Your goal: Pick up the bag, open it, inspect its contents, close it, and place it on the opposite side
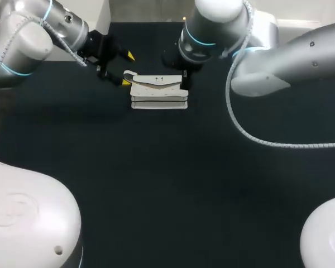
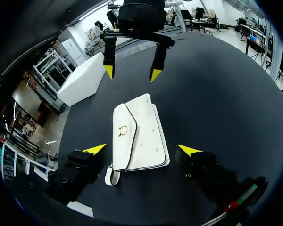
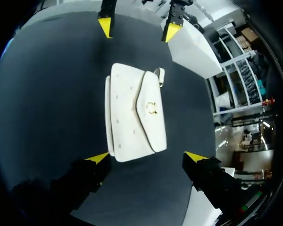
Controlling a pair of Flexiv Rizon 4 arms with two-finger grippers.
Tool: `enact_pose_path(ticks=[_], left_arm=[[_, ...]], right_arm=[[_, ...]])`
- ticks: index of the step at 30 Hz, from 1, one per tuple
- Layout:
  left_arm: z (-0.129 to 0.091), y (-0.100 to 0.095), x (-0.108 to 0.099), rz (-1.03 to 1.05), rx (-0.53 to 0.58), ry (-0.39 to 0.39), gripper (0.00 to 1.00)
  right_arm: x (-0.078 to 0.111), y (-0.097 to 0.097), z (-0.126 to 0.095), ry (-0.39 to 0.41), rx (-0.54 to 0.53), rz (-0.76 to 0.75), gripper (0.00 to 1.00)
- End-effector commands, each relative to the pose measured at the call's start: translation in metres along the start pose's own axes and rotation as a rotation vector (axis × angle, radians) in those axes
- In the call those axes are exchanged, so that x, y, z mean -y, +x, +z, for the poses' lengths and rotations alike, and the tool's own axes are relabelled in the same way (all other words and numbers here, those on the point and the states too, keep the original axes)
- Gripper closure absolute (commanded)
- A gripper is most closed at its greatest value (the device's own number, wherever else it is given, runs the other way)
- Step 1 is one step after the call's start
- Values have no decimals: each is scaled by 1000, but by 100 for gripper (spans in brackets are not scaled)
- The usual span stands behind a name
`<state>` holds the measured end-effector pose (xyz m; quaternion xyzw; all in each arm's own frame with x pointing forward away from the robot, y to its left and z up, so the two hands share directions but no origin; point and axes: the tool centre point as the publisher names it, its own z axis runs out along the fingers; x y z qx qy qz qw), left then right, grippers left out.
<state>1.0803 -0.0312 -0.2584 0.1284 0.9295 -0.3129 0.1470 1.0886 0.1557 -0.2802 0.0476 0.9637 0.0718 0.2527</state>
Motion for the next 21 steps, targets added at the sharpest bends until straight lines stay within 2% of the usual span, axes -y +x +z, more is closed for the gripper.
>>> enact_pose_path(ticks=[1, 4, 21], left_arm=[[-12, 1, 2, -20, -44, -29, 0], [-15, 0, 1, -39, -52, -67, 0], [-15, 0, 1, -39, -52, -67, 0]], right_arm=[[-7, -11, -1, 38, -150, 35, 0], [-5, -15, -1, 42, -177, 58, 0], [-5, -15, -2, 45, -179, 54, 0]])
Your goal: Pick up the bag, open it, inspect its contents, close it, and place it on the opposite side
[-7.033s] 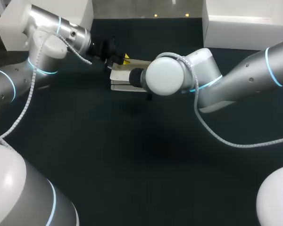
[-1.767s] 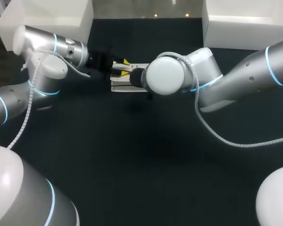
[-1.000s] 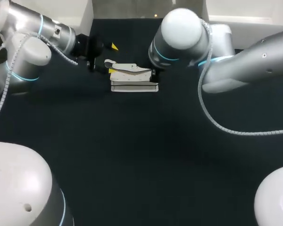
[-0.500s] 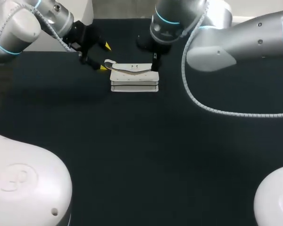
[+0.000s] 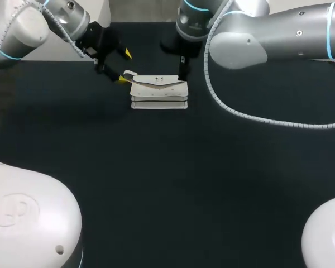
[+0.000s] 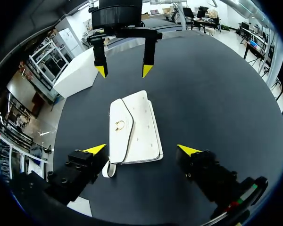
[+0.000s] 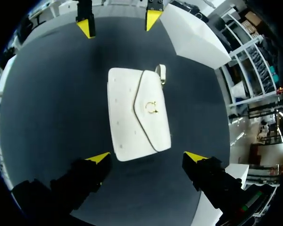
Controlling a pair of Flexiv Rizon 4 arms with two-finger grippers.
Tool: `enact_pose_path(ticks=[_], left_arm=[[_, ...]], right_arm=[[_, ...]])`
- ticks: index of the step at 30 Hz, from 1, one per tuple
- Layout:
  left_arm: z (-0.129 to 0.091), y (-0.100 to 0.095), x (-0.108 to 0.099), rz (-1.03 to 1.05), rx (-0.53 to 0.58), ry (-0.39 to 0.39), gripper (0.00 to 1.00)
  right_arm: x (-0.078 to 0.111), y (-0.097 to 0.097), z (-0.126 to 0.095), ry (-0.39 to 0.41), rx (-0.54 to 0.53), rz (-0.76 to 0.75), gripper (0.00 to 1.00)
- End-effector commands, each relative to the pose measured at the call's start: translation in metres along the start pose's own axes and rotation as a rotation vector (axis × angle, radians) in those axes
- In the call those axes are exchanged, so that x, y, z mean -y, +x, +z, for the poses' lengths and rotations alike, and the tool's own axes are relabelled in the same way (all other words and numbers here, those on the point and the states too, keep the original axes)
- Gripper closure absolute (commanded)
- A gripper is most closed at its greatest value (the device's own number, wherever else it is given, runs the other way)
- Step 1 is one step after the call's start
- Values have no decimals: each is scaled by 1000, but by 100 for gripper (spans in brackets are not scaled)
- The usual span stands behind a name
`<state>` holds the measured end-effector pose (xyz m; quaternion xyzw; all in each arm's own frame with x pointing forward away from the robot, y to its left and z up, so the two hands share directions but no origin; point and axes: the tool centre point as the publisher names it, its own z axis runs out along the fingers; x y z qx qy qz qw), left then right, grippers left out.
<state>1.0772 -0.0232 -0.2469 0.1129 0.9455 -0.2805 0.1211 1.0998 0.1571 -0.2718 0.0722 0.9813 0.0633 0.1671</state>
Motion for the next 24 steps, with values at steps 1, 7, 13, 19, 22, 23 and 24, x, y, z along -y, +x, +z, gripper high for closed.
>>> enact_pose_path(ticks=[1, 7, 13, 19, 22, 23, 24], left_arm=[[4, 3, 6, -60, 19, -21, 0], [-4, 9, 26, -578, -2, -97, 0], [-10, 14, 18, -910, 6, -50, 0], [-11, 20, 0, -1170, -5, 133, 0], [-9, 22, -5, -1258, 0, 194, 0], [-8, 22, -7, -1296, -11, 218, 0], [-8, 21, -9, -1323, -17, 231, 0]], right_arm=[[-1, -2, -1, 5, -9, 0, 0], [0, -13, 2, 45, -132, 309, 0], [12, -15, -6, 3, -201, 621, 0], [24, -10, -2, -41, -274, 914, 0], [27, -5, 1, -62, -286, 1020, 0], [28, -4, 2, -69, -296, 1062, 0], [29, -3, 3, -64, -308, 1110, 0]])
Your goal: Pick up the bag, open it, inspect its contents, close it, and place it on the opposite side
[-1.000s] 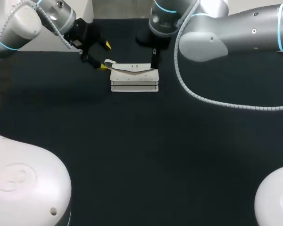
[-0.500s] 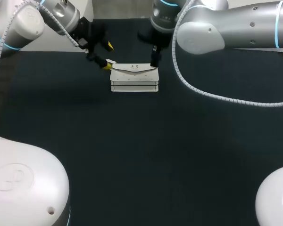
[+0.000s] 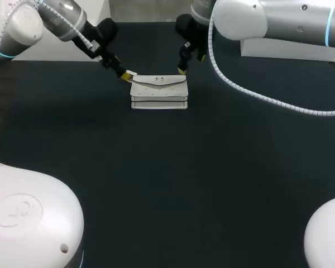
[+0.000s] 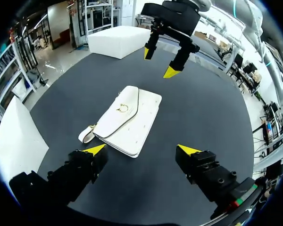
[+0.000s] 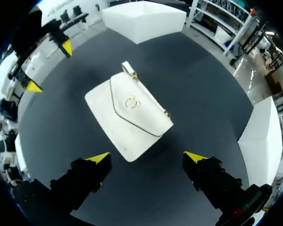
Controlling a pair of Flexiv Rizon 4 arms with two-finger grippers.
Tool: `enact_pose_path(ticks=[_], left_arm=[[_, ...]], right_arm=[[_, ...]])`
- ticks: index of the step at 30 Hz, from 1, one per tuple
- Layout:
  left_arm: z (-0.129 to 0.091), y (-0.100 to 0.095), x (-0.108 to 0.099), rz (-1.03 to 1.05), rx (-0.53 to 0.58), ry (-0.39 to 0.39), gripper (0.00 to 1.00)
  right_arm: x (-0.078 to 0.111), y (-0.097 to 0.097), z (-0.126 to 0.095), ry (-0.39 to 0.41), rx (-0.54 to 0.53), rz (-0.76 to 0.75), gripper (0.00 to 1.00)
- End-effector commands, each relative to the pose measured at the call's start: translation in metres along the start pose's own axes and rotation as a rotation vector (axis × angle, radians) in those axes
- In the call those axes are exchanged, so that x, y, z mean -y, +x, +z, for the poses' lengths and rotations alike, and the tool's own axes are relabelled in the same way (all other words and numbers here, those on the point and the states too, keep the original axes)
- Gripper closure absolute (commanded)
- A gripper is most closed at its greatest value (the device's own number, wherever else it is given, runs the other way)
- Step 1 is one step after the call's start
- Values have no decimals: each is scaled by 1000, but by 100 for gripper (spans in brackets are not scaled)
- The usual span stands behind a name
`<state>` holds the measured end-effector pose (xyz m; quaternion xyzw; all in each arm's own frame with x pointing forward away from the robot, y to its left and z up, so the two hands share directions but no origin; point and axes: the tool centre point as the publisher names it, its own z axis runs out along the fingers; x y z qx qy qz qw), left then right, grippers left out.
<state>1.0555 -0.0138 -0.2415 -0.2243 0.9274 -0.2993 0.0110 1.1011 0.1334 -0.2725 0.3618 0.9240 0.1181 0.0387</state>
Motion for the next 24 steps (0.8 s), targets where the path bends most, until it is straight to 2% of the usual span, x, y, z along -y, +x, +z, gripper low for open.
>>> enact_pose_path(ticks=[1, 16, 17, 19, 24], left_arm=[[5, -7, -8, -619, -73, 210, 0], [5, -7, -8, -619, -73, 210, 0], [7, -8, -7, -676, -100, 230, 0], [9, -8, -8, -755, -124, 238, 0], [14, -13, -13, -933, -241, 217, 0]], right_arm=[[6, -2, 6, -61, -147, 515, 0], [6, -3, 8, -47, -165, 526, 0], [2, -5, 13, -24, -142, 581, 0], [1, -5, 17, -39, -219, 638, 0], [1, -9, 31, -36, -323, 738, 0]])
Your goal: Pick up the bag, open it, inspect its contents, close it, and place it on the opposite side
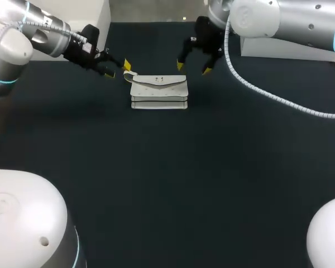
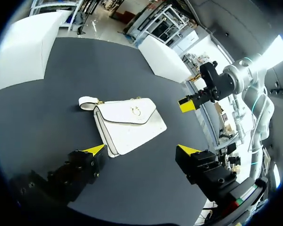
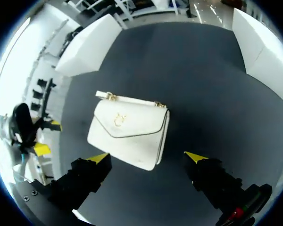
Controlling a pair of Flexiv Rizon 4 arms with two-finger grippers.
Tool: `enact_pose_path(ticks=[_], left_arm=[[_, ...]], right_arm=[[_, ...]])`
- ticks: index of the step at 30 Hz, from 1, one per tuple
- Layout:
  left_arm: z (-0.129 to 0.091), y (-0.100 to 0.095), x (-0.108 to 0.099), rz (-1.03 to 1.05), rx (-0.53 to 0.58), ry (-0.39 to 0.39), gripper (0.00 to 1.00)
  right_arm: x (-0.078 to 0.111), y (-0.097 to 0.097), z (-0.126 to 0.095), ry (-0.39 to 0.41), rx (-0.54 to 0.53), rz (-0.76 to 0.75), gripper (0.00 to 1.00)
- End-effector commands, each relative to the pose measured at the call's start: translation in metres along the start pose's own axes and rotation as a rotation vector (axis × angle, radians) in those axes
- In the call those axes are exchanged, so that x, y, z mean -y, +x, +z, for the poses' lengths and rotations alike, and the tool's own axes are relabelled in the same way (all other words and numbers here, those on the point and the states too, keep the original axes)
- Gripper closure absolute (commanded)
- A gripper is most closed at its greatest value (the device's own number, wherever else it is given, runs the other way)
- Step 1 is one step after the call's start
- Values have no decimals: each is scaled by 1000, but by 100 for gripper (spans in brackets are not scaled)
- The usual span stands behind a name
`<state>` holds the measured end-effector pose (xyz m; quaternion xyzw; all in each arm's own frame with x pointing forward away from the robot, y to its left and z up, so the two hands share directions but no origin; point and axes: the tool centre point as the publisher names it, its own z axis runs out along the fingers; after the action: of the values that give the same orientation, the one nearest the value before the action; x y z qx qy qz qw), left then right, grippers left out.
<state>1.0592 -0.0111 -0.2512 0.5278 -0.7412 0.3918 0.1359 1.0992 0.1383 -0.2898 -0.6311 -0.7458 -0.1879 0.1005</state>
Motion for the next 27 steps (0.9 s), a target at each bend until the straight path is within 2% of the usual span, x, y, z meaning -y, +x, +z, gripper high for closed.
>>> enact_pose_path(ticks=[1, 6, 13, 25, 27], left_arm=[[6, -14, 0, -218, -98, -28, 0], [23, -27, 4, -316, -133, -77, 0], [43, -39, 7, -333, -190, -142, 0], [64, -58, 15, -386, -285, -173, 0], [68, -60, 16, -403, -299, -180, 0]], right_arm=[[-12, -14, 14, 42, -106, 82, 0], [-17, -22, 25, 54, -164, 169, 0], [-20, -26, 34, 86, -255, 223, 0], [-24, -29, 62, 116, -374, 284, 0], [-26, -27, 66, 123, -399, 286, 10]])
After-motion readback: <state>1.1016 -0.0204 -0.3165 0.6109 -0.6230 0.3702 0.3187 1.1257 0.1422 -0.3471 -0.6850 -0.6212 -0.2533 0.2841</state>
